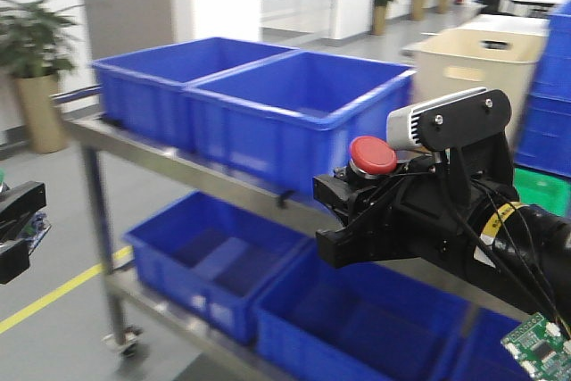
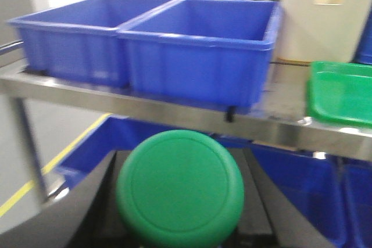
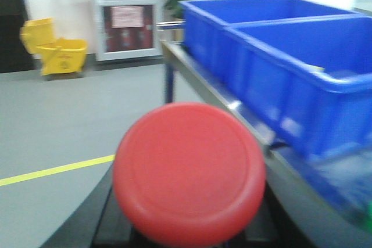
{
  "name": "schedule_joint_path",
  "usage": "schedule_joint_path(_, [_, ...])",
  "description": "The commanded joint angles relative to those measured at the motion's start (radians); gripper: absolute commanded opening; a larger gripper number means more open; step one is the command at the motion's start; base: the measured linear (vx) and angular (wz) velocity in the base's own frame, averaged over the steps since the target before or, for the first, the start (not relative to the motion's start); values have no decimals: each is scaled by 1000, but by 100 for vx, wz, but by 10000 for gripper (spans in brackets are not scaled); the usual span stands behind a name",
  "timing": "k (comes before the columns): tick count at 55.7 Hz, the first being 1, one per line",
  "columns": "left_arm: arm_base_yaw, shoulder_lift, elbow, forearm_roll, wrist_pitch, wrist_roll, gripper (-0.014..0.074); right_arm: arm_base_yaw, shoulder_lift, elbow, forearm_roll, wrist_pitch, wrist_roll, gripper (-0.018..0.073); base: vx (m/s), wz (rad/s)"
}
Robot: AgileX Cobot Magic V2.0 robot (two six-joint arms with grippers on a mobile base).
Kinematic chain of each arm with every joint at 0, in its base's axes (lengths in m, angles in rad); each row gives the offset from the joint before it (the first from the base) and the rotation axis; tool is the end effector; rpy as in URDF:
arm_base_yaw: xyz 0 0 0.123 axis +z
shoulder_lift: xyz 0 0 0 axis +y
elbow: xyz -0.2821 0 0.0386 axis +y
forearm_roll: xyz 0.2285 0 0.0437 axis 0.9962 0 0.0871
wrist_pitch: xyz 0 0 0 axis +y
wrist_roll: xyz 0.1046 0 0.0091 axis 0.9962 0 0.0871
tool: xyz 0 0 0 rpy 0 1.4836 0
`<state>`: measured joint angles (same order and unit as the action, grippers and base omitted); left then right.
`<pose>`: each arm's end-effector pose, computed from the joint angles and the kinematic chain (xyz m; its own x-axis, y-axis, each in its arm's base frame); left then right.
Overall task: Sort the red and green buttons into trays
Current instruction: 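Drive the base to the cart with the green and red trays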
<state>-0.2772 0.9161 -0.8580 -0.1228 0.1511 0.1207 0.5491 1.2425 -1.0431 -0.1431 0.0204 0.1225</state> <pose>0.1858 -0.0549 0.3879 -0.1162 0.0323 -0.9927 0.2911 0.9567 -0.0029 0.2409 0.1471 0.3861 -0.1019 -0.0865 -0.9910 -0.5217 0.8529 -0.0208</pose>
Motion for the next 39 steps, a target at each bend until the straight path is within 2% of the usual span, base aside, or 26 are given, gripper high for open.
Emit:
schedule_joint_path(1, [-6, -13, -38, -7, -94, -3, -3, -3, -29, -41, 0, -93, -3, -9, 22, -77])
schedule_joint_path(20, [-6, -13, -38, -7, -94, -3, -3, -3, -29, -41, 0, -93, -3, -9, 21, -71])
schedule_joint_path(39, [-6, -13, -38, -7, -94, -3, -3, -3, -29, -41, 0, -93, -3, -9, 21, -57])
